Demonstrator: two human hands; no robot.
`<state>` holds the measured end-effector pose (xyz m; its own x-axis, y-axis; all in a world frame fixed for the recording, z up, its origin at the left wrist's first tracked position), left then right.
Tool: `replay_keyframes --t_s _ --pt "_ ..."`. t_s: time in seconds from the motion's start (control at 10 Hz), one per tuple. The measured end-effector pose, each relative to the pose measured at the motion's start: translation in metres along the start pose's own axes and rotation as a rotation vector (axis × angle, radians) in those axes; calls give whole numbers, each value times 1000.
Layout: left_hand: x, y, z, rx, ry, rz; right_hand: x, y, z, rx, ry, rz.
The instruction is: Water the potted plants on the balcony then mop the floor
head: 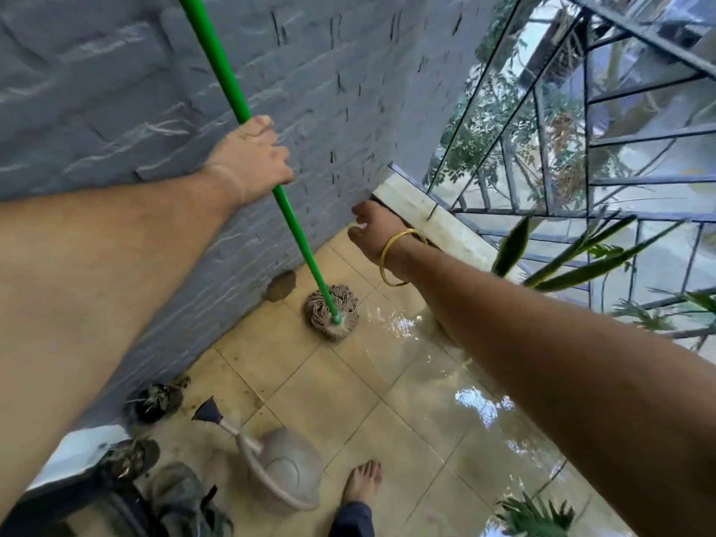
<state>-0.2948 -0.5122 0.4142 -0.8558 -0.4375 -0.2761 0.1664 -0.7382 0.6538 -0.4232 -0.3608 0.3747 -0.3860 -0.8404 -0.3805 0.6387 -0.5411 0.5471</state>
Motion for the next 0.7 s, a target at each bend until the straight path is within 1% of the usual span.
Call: replay_keyframes --t_s 0.3,0.5,0.6,0.7 --pt "-11 0 2 116 -74 -48 -28 -23 48 21 -42 -16" --pt "-22 7 2 128 -65 -64 -56 -60 62 50 -59 -99" --pt "-28 7 17 88 -84 -65 -75 -71 69 93 -88 -129" --pt "-33 -6 53 -79 -166 43 -98 -82 76 136 -134 -149"
Point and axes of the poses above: each hand's wrist, its own x-axis towards the middle knuckle, its own z-axis out of the back of the hand, y = z × x, the point moved 7 cm from there along x, towards the middle knuckle, and after that the axes turned 4 degrees about -x, right-handed, at the moved point
